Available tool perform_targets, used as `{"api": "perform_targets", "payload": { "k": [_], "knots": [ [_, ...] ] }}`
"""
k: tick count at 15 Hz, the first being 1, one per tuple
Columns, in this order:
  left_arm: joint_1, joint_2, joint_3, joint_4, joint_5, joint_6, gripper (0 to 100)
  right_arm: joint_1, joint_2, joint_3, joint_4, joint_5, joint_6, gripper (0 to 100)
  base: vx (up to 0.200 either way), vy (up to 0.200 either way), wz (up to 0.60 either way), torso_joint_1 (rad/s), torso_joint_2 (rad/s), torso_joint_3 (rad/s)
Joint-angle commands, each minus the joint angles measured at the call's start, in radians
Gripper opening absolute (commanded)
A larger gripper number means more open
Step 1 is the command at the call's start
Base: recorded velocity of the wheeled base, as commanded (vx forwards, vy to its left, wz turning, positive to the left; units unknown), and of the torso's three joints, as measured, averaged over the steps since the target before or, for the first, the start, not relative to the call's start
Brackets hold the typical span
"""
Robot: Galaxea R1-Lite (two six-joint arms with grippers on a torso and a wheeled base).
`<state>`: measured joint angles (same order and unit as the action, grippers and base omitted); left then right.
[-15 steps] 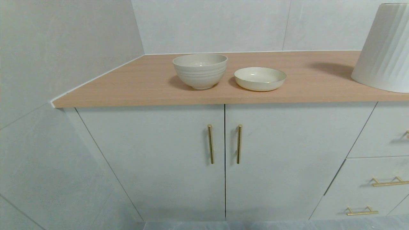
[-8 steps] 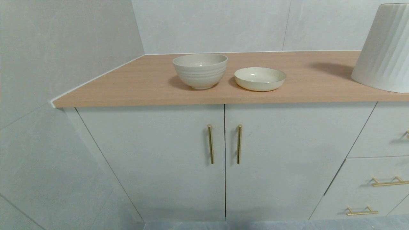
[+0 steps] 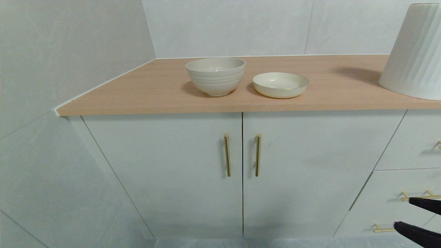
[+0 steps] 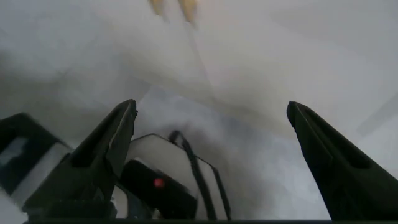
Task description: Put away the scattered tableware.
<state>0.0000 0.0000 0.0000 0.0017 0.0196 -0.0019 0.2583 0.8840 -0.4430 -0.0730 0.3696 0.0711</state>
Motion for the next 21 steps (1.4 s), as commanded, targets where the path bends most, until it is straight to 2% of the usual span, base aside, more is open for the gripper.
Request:
{"api": "perform_targets", "payload": {
  "k": [1,5,8,11,13,18,21],
  "knots": [
    [0.000,0.000,0.000,0.000,0.000,-0.001,100,0.095,0.365,-0.128,-0.185,0.000,0.004,100,0.000,0.000,0.00,0.000,0.00,0.000],
    [0.000,0.000,0.000,0.000,0.000,0.000,100,0.237,0.579,-0.290,-0.214,-0.003,0.001,100,0.000,0.000,0.00,0.000,0.00,0.000],
    [0.000,0.000,0.000,0.000,0.000,-0.001,100,0.294,0.701,-0.385,-0.215,-0.003,0.003,100,0.000,0.000,0.00,0.000,0.00,0.000],
    [0.000,0.000,0.000,0.000,0.000,0.000,100,0.337,0.783,-0.416,-0.235,-0.001,0.004,100,0.000,0.000,0.00,0.000,0.00,0.000],
    [0.000,0.000,0.000,0.000,0.000,-0.001,100,0.371,0.877,-0.401,-0.334,-0.004,0.006,100,0.000,0.000,0.00,0.000,0.00,0.000],
    [0.000,0.000,0.000,0.000,0.000,-0.001,100,0.371,0.937,-0.402,-0.441,-0.004,0.053,100,0.000,0.000,0.00,0.000,0.00,0.000],
    [0.000,0.000,0.000,0.000,0.000,-0.001,100,0.360,1.000,-0.402,-0.565,-0.041,0.098,100,0.000,0.000,0.00,0.000,0.00,0.000]
  ]
}}
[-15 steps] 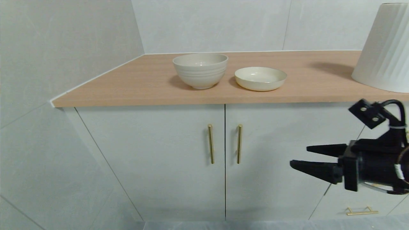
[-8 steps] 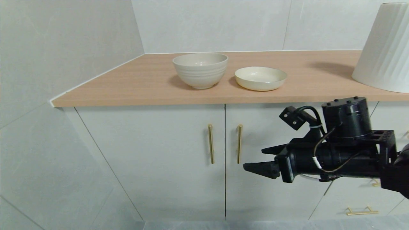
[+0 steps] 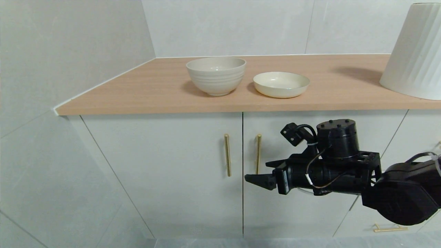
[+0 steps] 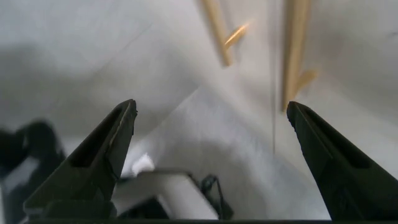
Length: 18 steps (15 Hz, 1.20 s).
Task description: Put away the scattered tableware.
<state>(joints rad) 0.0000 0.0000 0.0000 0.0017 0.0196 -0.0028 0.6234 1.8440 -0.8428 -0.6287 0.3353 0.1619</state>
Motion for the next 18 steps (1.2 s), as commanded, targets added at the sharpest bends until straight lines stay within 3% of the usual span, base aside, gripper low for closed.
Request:
{"api": "perform_targets", "payload": {
  "k": [1,9,18],
  "knots": [
    [0.000,0.000,0.000,0.000,0.000,0.000,100,-0.005,0.057,-0.006,-0.049,-0.016,0.034,100,0.000,0.000,0.00,0.000,0.00,0.000],
    [0.000,0.000,0.000,0.000,0.000,0.000,100,-0.007,0.149,-0.015,-0.250,-0.018,0.142,100,0.000,0.000,0.00,0.000,0.00,0.000],
    [0.000,0.000,0.000,0.000,0.000,0.000,100,0.016,0.133,0.014,-0.339,-0.006,0.206,100,0.000,0.000,0.00,0.000,0.00,0.000]
  ]
}}
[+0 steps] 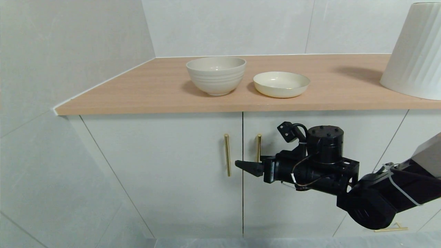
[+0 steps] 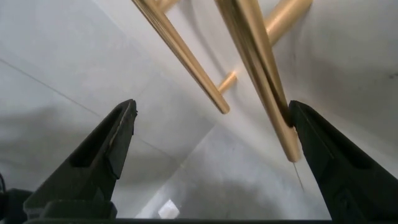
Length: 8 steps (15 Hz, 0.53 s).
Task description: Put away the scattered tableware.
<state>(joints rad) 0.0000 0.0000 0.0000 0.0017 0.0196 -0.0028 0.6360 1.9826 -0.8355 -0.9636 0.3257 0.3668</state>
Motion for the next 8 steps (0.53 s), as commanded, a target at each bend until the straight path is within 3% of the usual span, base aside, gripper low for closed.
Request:
{"api": "perform_targets", "payload": {
  "k": [1,6,8],
  "knots": [
    [0.000,0.000,0.000,0.000,0.000,0.000,100,0.008,-0.007,0.010,-0.015,0.010,0.007,100,0.000,0.000,0.00,0.000,0.00,0.000],
    [0.000,0.000,0.000,0.000,0.000,0.000,100,0.014,-0.108,0.079,-0.018,0.167,0.060,100,0.000,0.000,0.00,0.000,0.00,0.000],
    [0.000,0.000,0.000,0.000,0.000,0.000,100,0.014,-0.130,0.102,-0.018,0.173,0.060,100,0.000,0.000,0.00,0.000,0.00,0.000]
  ]
}}
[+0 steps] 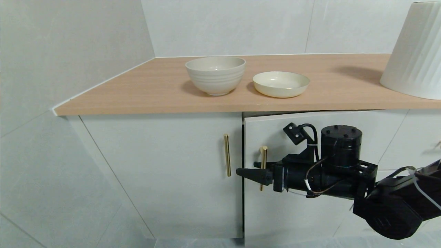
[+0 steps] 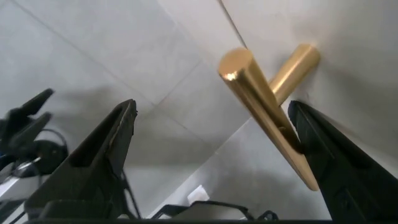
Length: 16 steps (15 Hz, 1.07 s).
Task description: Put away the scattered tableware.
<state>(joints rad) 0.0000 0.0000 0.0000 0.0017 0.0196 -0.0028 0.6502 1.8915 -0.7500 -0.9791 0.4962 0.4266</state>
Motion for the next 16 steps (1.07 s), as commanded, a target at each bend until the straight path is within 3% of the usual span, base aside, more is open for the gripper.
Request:
{"api": "perform_targets", "payload": {
  "k": [1,7,9,14,16],
  "knots": [
    [0.000,0.000,0.000,0.000,0.000,0.000,100,0.002,-0.055,0.035,-0.003,0.009,-0.002,100,0.000,0.000,0.00,0.000,0.00,0.000],
    [0.000,0.000,0.000,0.000,0.000,0.000,100,0.002,-0.270,0.238,0.007,0.174,0.003,100,0.000,0.000,0.00,0.000,0.00,0.000],
    [0.000,0.000,0.000,0.000,0.000,0.000,100,0.002,-0.298,0.288,0.005,0.179,0.001,100,0.000,0.000,0.00,0.000,0.00,0.000],
    [0.000,0.000,0.000,-0.005,-0.006,0.035,100,0.000,-0.308,0.308,0.002,0.176,0.000,100,0.000,0.000,0.00,0.000,0.00,0.000],
    [0.000,0.000,-0.048,-0.058,-0.098,0.024,100,0.002,-0.307,0.311,0.002,0.176,-0.002,100,0.000,0.000,0.00,0.000,0.00,0.000]
  ]
}}
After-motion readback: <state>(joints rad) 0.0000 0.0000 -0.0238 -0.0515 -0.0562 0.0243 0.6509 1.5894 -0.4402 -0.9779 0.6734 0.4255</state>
